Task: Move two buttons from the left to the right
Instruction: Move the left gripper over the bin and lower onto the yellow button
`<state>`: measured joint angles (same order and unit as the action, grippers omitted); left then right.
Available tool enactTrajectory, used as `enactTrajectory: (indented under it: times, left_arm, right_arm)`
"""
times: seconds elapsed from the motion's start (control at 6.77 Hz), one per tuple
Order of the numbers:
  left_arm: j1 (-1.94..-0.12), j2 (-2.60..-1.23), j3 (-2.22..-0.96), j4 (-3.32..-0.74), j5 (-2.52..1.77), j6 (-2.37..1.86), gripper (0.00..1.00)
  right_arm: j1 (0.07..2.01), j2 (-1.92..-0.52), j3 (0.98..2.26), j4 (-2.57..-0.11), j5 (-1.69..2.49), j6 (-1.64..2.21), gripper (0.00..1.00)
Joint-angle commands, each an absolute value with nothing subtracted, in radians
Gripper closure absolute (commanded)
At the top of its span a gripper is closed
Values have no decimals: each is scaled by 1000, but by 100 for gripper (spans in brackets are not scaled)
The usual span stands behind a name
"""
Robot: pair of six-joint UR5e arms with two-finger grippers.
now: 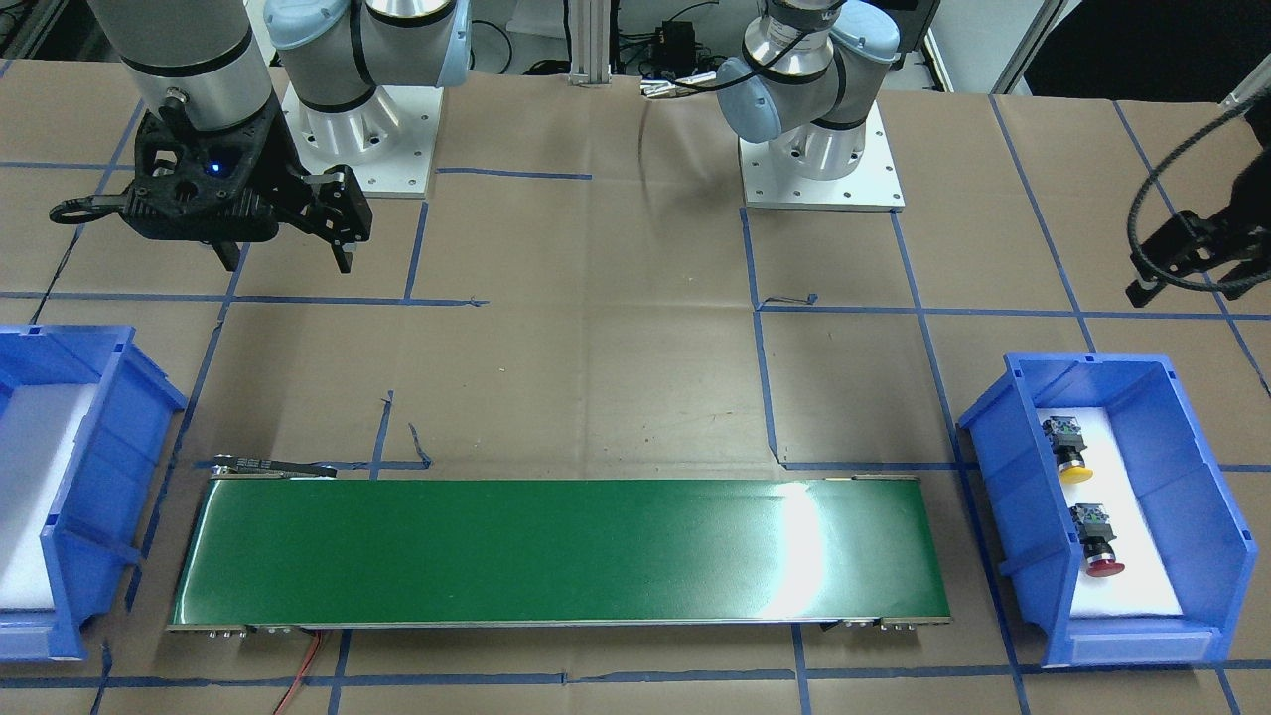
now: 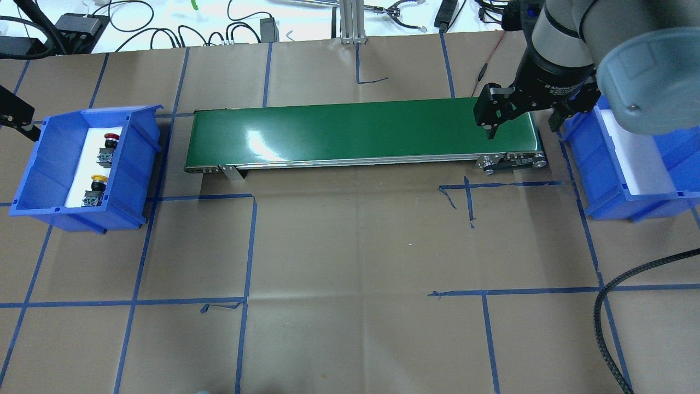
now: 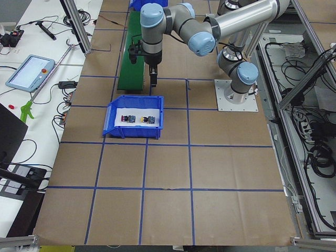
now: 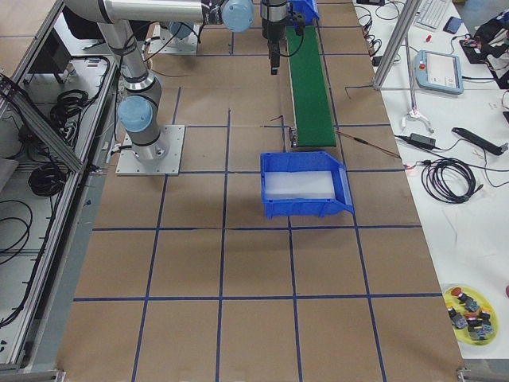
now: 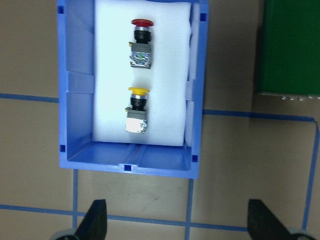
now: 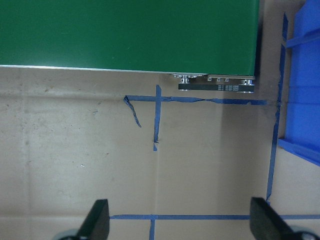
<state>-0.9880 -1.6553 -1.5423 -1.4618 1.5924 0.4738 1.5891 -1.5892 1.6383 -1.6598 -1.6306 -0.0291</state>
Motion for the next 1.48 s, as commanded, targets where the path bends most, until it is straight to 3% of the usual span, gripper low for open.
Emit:
enactTrajectory:
  times: [0.0,1.33]
  left_arm:
    - [-948,-1744,-1539,-1393,1591,480,0]
    - [-988,-1969,-1586,-1281,1582,616,1]
  right_arm:
    - [1589,-1589,1638,-1660,-1631,-29,0]
    - [1589,-1588,1643,-1658,-1614,-29,0]
